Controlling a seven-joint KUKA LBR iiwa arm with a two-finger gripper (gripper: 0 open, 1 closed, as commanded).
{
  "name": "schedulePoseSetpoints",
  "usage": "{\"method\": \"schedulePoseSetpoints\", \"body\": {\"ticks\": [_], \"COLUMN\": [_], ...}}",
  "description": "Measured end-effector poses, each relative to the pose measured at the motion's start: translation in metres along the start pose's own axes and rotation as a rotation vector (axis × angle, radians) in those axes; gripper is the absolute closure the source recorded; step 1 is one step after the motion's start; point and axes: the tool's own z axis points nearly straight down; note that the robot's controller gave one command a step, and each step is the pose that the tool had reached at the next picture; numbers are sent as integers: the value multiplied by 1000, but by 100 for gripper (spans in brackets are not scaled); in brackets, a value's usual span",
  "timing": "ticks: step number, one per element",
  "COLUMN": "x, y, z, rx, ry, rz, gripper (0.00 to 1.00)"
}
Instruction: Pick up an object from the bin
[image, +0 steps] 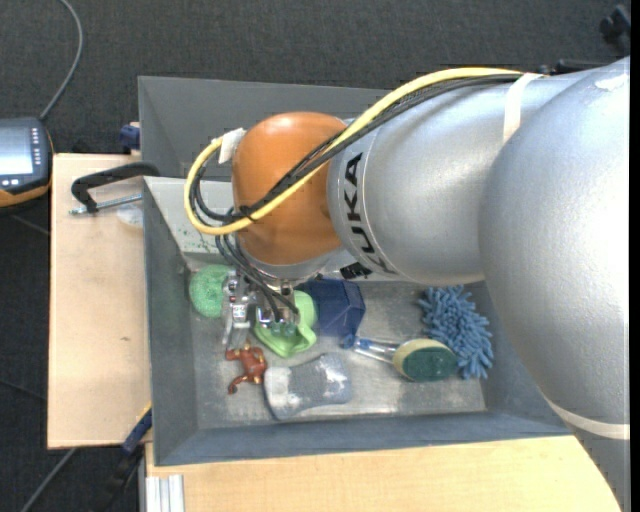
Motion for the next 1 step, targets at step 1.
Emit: {"method": "schedulePoseSetpoints", "body": {"ticks": [1], "x": [0], "y": [0], "z": [0], "rx": [0], "ry": [0], "rz": [0], "gripper": [100]}}
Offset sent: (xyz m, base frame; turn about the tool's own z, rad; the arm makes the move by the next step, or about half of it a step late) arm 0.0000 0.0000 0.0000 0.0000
